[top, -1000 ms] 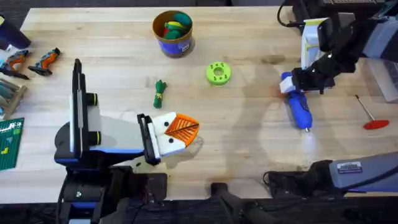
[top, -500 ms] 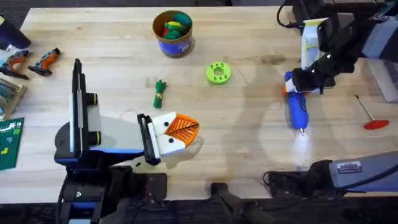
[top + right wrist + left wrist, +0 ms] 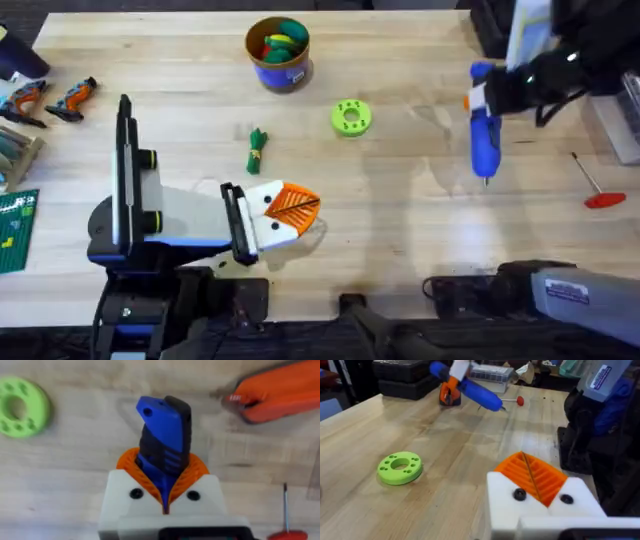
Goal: Pick up the gripper from the table and insert it into the empty holder that is missing its gripper. Then pick up a screw, insert it into the mounting hole, and use the screwdriver to tighten it. Finally, clean up the table by picking up the vegetable and placing it into the bucket.
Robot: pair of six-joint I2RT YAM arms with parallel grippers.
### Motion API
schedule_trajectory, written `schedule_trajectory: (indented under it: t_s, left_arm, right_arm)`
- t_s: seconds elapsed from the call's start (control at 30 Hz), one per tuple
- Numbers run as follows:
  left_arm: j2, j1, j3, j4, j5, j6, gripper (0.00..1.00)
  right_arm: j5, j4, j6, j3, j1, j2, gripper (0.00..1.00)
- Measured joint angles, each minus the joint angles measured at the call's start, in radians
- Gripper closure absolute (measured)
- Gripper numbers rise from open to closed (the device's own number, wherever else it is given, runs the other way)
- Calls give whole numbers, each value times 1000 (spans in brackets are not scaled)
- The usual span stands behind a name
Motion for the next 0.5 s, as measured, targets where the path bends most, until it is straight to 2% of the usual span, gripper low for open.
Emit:
schedule_trajectory:
  t_s: [0.13, 0.33, 0.43, 0.47, 0.5]
  left_arm:
    - [0, 0, 0, 0, 0, 0, 987]
    - [0, 0, 0, 0, 0, 0, 987]
    - [0, 0, 0, 0, 0, 0, 987]
    - [0, 0, 0, 0, 0, 0, 987]
    - [0, 0, 0, 0, 0, 0, 987]
  right_arm:
    - [0, 56, 39, 58, 43, -67, 975]
    - [-19, 249, 107, 145, 118, -148, 975]
    - [-88, 380, 123, 155, 165, -190, 975]
    - [-151, 492, 149, 155, 215, -220, 975]
    - [-171, 521, 160, 156, 231, -228, 975]
